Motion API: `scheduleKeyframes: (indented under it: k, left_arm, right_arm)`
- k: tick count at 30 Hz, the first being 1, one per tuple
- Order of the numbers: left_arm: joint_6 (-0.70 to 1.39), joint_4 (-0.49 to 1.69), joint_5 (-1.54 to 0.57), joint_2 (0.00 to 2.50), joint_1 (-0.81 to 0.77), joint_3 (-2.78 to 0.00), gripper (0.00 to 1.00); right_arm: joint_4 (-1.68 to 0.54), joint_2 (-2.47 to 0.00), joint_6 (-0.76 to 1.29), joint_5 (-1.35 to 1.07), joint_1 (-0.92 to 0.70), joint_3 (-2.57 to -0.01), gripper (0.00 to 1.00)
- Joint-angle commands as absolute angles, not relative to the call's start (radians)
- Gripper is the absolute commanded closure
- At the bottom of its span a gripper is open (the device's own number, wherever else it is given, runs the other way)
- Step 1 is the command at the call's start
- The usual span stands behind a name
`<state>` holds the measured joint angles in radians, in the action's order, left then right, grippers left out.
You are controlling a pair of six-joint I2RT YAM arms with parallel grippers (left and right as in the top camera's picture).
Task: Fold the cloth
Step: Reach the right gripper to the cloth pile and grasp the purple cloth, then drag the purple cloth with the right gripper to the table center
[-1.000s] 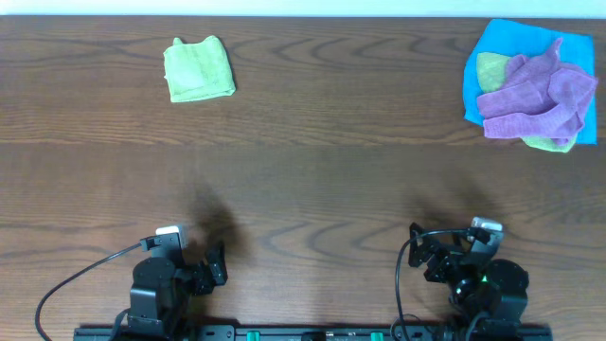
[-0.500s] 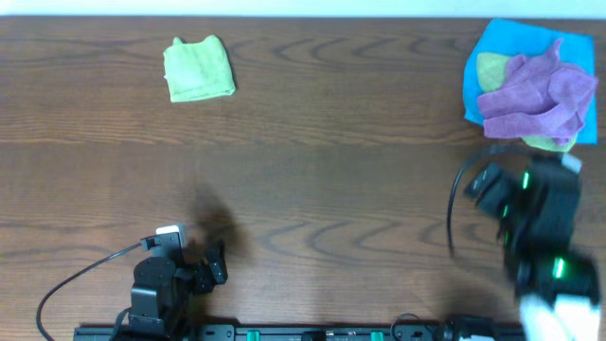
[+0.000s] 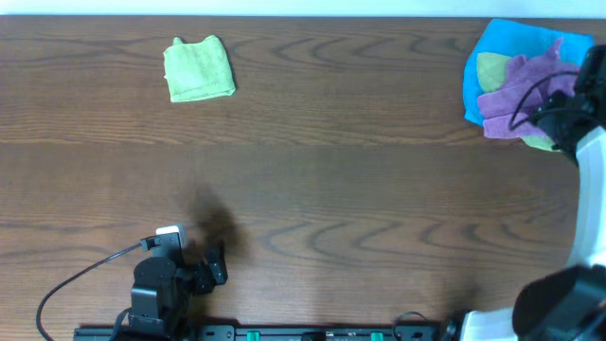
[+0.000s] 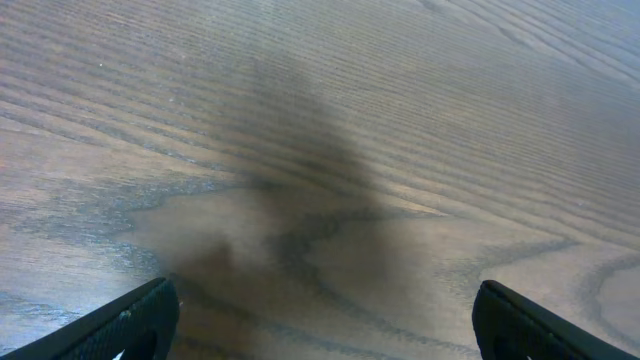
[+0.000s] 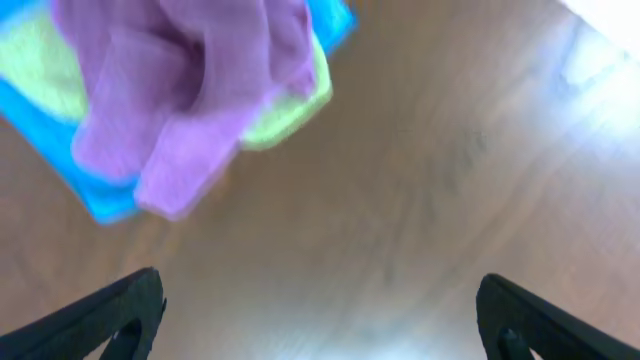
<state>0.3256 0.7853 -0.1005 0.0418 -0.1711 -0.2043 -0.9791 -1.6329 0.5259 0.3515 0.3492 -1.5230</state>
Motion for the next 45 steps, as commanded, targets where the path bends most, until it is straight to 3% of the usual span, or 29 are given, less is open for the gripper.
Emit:
scheduleKeyframes:
  k: [1,9,15,18,20,22,23,35,41,45]
  left_arm:
    - [0.326,0.814,-0.094,0.035,-0.166,-0.183,0.05]
    - [0.326,0.814,-0.094,0.035,-0.166,-0.183,0.05]
    - [0.326,0.814,-0.094,0.035,-0.166,-0.183,0.05]
    - [0.326,0.814,-0.094,0.035,-0.166,-0.183,0.05]
    - [0.326,0.814,-0.094,0.035,-0.166,-0.183,0.05]
    - [0.326,0.814,-0.094,0.035,-0.166,-0.183,0.05]
    - [0.326,0.814,-0.094,0.035,-0.166,-0.183,0.05]
    - [0.326,0.814,-0.094,0.035,-0.166,-0.183,0.05]
    - [0.326,0.814,-0.094,0.035,-0.166,-0.183,0.05]
    - [0.326,0.814,-0.094,0.035,-0.166,-0.183,0.05]
  right_arm:
    - [-0.886,-1.694,0.435,0.253,0.377,-1.526,0.05]
    - [-0.639,-1.907,0.265,0.154,0.429,-1.528,0.09]
    - [-0.525,-2.004,0.265,0.15,0.439,-1.528,0.14]
    - [-0.471,-2.028,0.265,0.163,0.44,-1.528,0.31]
    - [-0.448,-2.039,0.27,0.168,0.441,-1.528,0.67]
    - [-0.447,-2.043,0.276,0.168,0.441,-1.528,0.95]
    - [-0.456,-2.043,0.277,0.168,0.44,-1.528,0.98]
    - [-0.598,-1.917,0.291,0.213,0.354,-1.533,0.98]
    - [-0.62,-1.668,0.305,0.174,0.155,-1.539,0.99]
    - [-0.509,-1.565,0.363,0.175,-0.013,-1.559,0.98]
